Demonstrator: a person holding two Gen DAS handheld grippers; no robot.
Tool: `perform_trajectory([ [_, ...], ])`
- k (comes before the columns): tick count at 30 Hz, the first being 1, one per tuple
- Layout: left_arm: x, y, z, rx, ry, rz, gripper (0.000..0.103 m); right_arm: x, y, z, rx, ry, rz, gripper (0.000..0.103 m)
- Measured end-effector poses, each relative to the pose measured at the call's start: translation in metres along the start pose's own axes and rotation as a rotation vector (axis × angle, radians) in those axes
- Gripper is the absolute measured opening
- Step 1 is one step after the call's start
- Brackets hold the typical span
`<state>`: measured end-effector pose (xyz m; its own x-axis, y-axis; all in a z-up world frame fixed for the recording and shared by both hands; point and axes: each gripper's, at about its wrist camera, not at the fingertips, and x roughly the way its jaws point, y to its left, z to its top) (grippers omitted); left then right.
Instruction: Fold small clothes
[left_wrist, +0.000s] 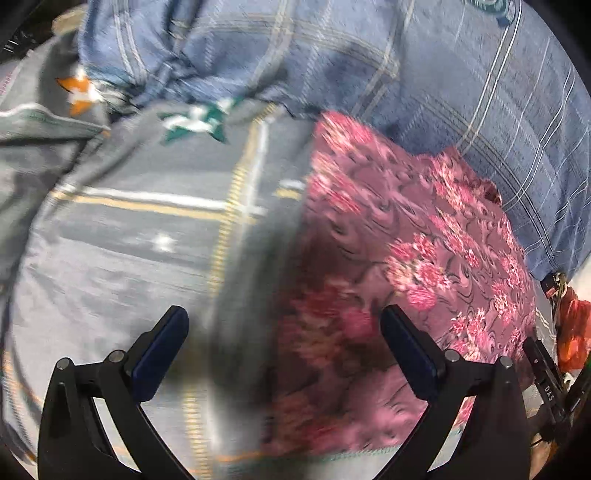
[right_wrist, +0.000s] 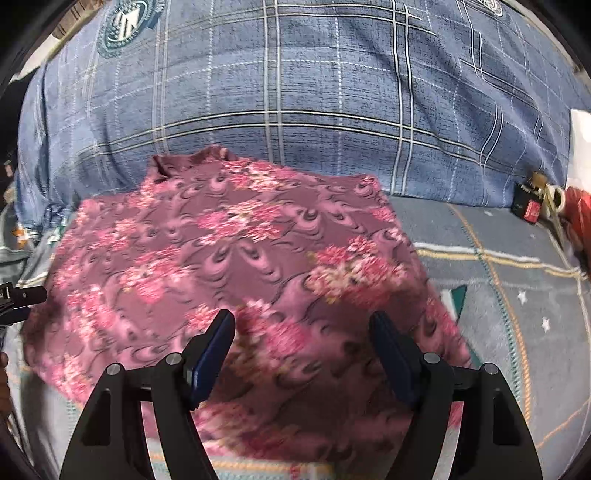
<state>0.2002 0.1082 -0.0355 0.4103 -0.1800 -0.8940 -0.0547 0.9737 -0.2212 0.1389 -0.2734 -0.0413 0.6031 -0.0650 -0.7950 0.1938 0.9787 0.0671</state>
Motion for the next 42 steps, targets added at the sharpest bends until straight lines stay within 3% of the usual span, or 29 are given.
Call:
perform_trajectory([
  [4,-0.021,0.019,0.008,0.004,-0.036,0.03,0.103,-0.008,-0.003,0.001,0.042,-0.021,0.011,0.076],
  [8,-0.021,0.018,0.02,0.036,-0.028,0.043,0.103,-0.005,-0.05,0.021,0.234,-0.031,0.051,0.076],
  [12,-0.005,-0.009,0.035,0.08,0.002,0.032,0.103,0.011,-0.088,0.041,0.376,-0.025,0.114,0.077],
  [19,0.029,-0.068,0.06,0.181,0.007,0.073,0.103,0.071,-0.096,0.075,0.379,0.027,0.147,0.074],
  [22,0.038,-0.091,0.071,0.243,-0.018,0.113,0.103,0.09,-0.086,0.083,0.322,0.08,0.159,0.044],
  [23,0.04,-0.097,0.074,0.261,-0.028,0.124,0.103,0.089,-0.084,0.085,0.3,0.067,0.147,0.022],
  [24,0.043,-0.102,0.077,0.278,-0.037,0.133,0.103,0.087,-0.084,0.088,0.285,0.05,0.154,0.012],
  [26,0.054,-0.11,0.083,0.299,-0.041,0.162,0.103,0.071,-0.092,0.091,0.286,-0.043,0.2,0.006],
  [29,0.082,-0.109,0.087,0.291,0.013,0.221,0.103,0.066,-0.109,0.087,0.338,-0.097,0.23,0.005],
  [33,0.091,-0.09,0.094,0.184,0.072,0.142,0.103,0.094,-0.107,0.074,0.302,0.055,0.199,0.007],
  [35,0.079,-0.084,0.095,0.166,0.055,0.125,0.103,0.082,-0.112,0.073,0.337,0.015,0.178,0.017],
  [39,0.049,-0.084,0.088,0.216,-0.018,0.063,0.103,0.05,-0.116,0.068,0.35,-0.104,0.281,0.017],
  [42,0.049,-0.09,0.074,0.265,0.003,0.033,0.103,0.042,-0.105,0.054,0.293,-0.097,0.299,0.017],
])
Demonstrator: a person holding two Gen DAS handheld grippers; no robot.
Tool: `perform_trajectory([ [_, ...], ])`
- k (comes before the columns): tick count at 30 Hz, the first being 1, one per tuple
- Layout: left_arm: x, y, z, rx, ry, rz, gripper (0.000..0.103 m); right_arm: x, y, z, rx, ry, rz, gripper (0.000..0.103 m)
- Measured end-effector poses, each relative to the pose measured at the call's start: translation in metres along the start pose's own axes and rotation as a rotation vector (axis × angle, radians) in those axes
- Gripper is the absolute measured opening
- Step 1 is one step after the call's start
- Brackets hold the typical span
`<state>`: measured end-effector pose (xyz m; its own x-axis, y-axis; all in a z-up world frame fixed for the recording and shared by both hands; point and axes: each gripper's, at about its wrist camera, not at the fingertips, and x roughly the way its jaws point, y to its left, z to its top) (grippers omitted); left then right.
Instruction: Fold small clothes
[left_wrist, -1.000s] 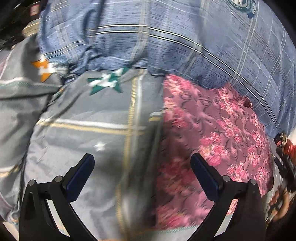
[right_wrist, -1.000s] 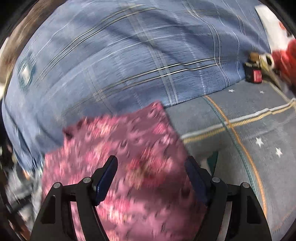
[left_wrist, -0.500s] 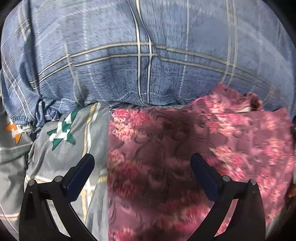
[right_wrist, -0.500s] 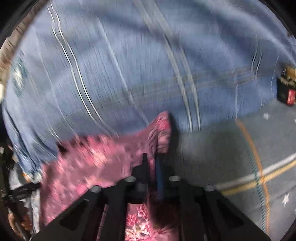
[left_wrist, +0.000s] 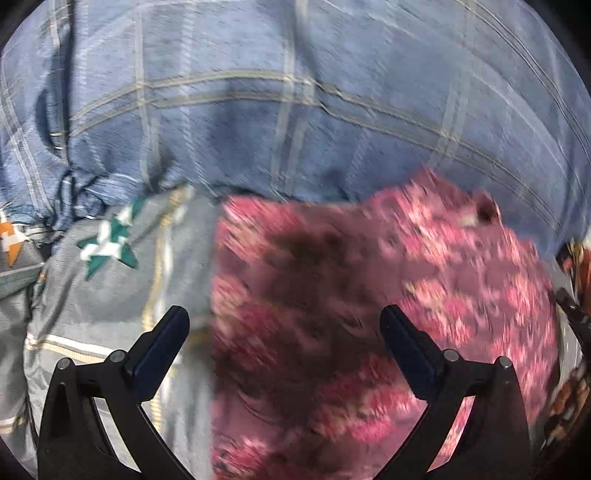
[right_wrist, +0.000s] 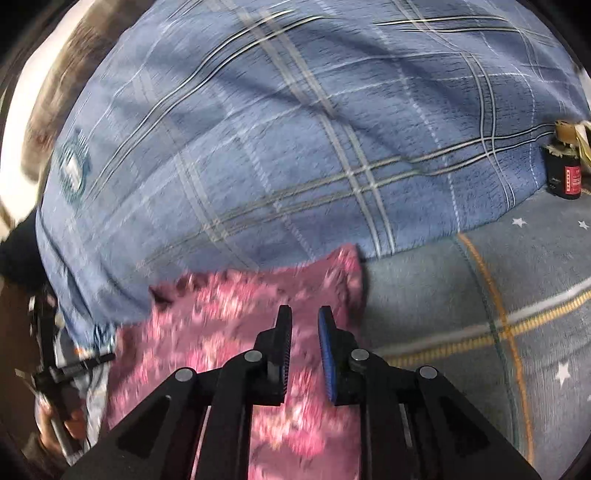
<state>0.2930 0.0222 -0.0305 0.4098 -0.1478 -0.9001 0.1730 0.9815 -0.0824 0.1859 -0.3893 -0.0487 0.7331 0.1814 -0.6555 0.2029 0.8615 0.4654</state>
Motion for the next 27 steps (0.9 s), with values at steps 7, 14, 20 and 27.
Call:
perform_trajectory([
  [7,0.014,-0.005,-0.019,0.031,0.079,0.025,0.103,0.004,-0.003,-0.026,0.021,0.079,-0.095,0.019],
  [14,-0.019,0.036,-0.018,0.034,0.048,0.058,0.103,-0.034,0.057,-0.052,-0.143,0.042,-0.037,0.047],
  [20,-0.041,0.085,-0.031,-0.051,0.078,0.014,0.103,-0.017,0.164,-0.106,-0.432,0.146,0.106,0.048],
  [27,-0.045,0.108,-0.046,-0.133,0.092,-0.025,0.103,0.001,0.266,-0.18,-0.728,0.249,0.187,0.056],
])
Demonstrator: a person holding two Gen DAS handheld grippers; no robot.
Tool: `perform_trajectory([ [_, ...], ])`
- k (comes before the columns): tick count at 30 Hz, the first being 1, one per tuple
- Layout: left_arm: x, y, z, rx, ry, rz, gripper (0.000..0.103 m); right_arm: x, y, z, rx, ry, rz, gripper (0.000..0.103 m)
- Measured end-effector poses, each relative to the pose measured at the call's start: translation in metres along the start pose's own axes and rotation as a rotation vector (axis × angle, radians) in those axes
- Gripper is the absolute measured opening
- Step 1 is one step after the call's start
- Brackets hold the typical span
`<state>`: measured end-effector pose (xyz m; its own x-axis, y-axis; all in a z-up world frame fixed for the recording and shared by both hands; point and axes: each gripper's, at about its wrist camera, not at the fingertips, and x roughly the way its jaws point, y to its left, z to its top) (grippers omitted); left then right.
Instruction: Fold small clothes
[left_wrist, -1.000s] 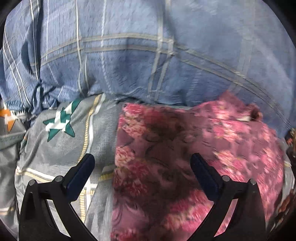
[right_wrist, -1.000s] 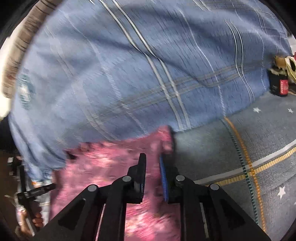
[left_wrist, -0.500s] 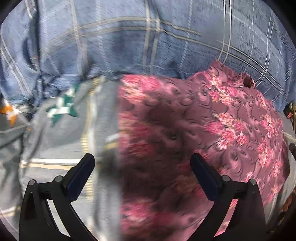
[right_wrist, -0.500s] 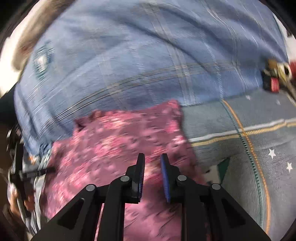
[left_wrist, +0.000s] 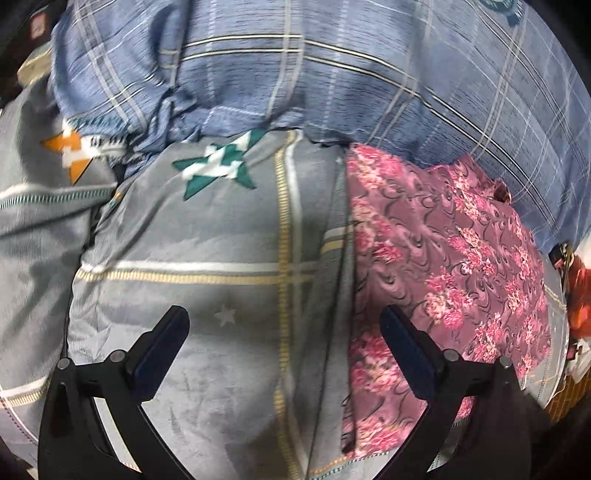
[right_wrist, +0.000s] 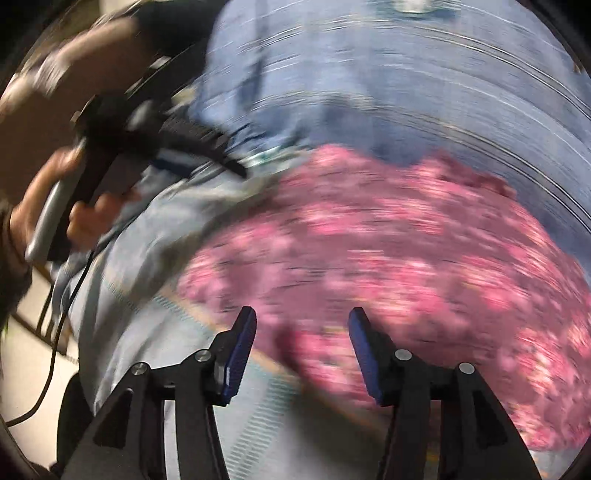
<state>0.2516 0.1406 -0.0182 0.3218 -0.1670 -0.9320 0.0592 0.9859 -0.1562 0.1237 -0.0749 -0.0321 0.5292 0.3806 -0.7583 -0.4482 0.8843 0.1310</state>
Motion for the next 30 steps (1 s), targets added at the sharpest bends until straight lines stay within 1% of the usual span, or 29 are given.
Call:
perform_trajectory([
  [1,0.001,0.002,-0.003,-0.009,0.005,-0.005,0.103,0.008,0.014,0.001,-0.031,0.018,0.001,0.059],
  [4,0.0,0.008,-0.006,-0.019,0.006,-0.022,0.103,0.024,0.039,-0.004,-0.104,0.055,-0.014,0.06],
  [7,-0.002,0.012,-0.006,-0.024,0.004,-0.029,0.103,0.042,0.062,-0.005,-0.193,0.07,-0.083,0.064],
  [9,-0.003,0.014,-0.006,-0.031,0.003,-0.033,0.103,0.049,0.068,-0.003,-0.202,0.067,-0.125,0.065],
  [13,-0.003,0.018,-0.004,-0.054,0.007,-0.054,0.103,0.064,0.07,0.007,-0.163,0.042,-0.191,0.071],
  [16,-0.001,0.02,-0.002,-0.072,0.016,-0.068,0.103,0.071,0.069,0.014,-0.141,0.015,-0.228,0.069],
  [17,-0.001,0.021,-0.001,-0.077,0.018,-0.072,0.103,0.073,0.067,0.016,-0.132,0.009,-0.23,0.063],
  [18,0.0,0.021,-0.001,-0.084,0.021,-0.081,0.103,0.073,0.065,0.018,-0.124,0.001,-0.226,0.051],
  [19,0.001,0.021,0.0,-0.091,0.025,-0.092,0.103,0.072,0.062,0.019,-0.11,-0.011,-0.207,0.016],
  [20,0.001,0.02,0.001,-0.099,0.032,-0.106,0.103,0.071,0.056,0.022,-0.083,-0.012,-0.184,0.01],
  [21,0.002,0.02,0.003,-0.11,0.041,-0.127,0.103,0.069,0.051,0.025,-0.056,-0.019,-0.168,0.01],
  [22,0.003,0.019,0.004,-0.125,0.048,-0.161,0.103,0.061,0.042,0.027,-0.014,-0.055,-0.128,0.01],
  [25,0.006,0.011,0.013,-0.173,0.069,-0.271,0.103,0.038,0.029,0.031,0.037,-0.139,-0.101,0.009],
  [28,0.012,-0.005,0.021,-0.202,0.089,-0.348,0.103,0.019,0.023,0.033,0.067,-0.19,-0.088,0.009],
  [30,0.018,-0.02,0.026,-0.201,0.107,-0.38,0.103,0.011,0.018,0.033,0.088,-0.214,-0.073,0.009],
])
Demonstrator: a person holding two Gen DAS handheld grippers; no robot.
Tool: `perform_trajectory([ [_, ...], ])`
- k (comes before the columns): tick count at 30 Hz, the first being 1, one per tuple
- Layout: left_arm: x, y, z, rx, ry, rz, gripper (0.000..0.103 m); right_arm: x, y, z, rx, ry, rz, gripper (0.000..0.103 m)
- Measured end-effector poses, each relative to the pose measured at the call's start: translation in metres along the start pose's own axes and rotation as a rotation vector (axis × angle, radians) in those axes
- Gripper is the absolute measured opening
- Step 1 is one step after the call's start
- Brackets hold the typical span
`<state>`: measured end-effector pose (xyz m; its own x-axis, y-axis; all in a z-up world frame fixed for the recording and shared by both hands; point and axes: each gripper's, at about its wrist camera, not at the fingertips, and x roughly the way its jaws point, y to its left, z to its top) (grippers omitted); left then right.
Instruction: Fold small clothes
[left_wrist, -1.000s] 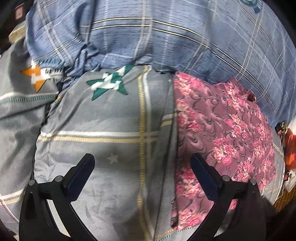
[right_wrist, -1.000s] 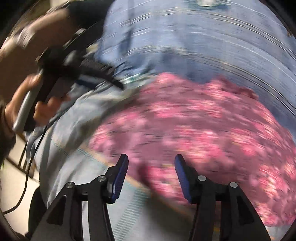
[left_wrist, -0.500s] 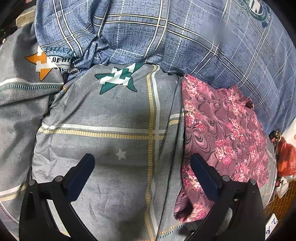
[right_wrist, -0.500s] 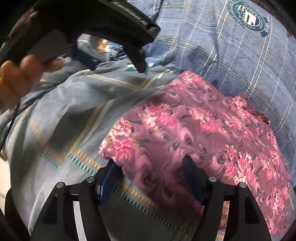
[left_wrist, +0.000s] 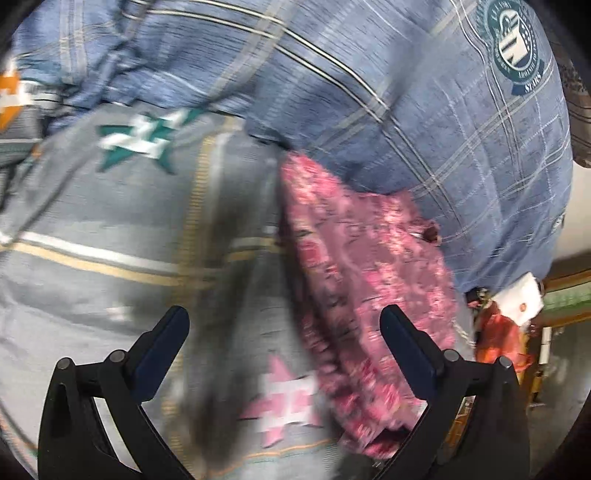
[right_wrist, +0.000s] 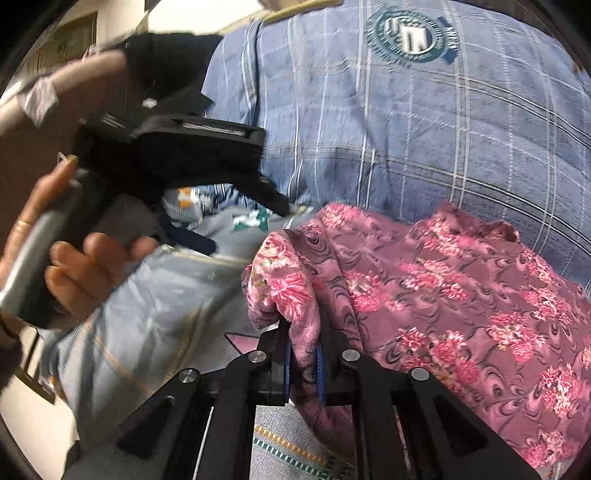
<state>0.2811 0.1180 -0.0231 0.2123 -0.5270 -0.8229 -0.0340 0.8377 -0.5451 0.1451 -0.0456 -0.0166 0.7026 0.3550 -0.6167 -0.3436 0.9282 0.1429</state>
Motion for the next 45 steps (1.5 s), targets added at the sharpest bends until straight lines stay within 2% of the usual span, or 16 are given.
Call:
perform_trajectory([
  [5,0.028,-0.026,0.007,0.004,0.036,0.005,0.102,-0.007,-0.01,0.001,0.048,-0.014,0.036,0.009],
  [6,0.032,-0.03,0.008,0.014,0.031,0.013,0.096,-0.008,-0.011,0.001,0.056,-0.015,0.041,0.009],
  [7,0.035,-0.037,0.008,0.037,0.025,0.023,0.08,-0.009,-0.014,0.001,0.069,-0.015,0.052,0.009],
  [8,0.039,-0.043,0.008,0.054,0.031,0.029,0.068,-0.01,-0.016,0.001,0.078,-0.017,0.056,0.009],
  [9,0.042,-0.048,0.007,0.067,0.04,0.029,0.038,-0.011,-0.018,0.001,0.087,-0.02,0.063,0.009],
  [10,0.045,-0.054,0.006,0.079,0.051,0.04,0.019,-0.013,-0.021,0.001,0.095,-0.023,0.072,0.009],
  [13,0.041,-0.067,0.003,0.121,0.016,0.079,0.014,-0.022,-0.031,0.0,0.128,-0.043,0.093,0.009],
  [18,0.025,-0.099,-0.003,0.159,-0.037,0.078,0.014,-0.039,-0.058,-0.005,0.231,-0.083,0.142,0.009],
  [23,0.021,-0.157,-0.017,0.227,-0.095,0.089,0.014,-0.074,-0.088,-0.015,0.32,-0.158,0.158,0.008],
  [28,0.037,-0.216,-0.036,0.29,-0.125,0.11,0.014,-0.111,-0.125,-0.029,0.418,-0.232,0.156,0.008],
  [33,0.062,-0.265,-0.055,0.341,-0.1,0.104,0.014,-0.144,-0.17,-0.05,0.532,-0.295,0.14,0.007],
  [39,0.108,-0.328,-0.085,0.429,-0.052,0.116,0.014,-0.175,-0.217,-0.078,0.633,-0.343,0.109,0.007],
  [42,0.133,-0.349,-0.1,0.481,-0.03,0.146,0.015,-0.187,-0.24,-0.095,0.688,-0.357,0.09,0.007],
  [45,0.161,-0.359,-0.113,0.478,0.042,0.132,0.018,-0.191,-0.263,-0.115,0.748,-0.354,0.069,0.004],
])
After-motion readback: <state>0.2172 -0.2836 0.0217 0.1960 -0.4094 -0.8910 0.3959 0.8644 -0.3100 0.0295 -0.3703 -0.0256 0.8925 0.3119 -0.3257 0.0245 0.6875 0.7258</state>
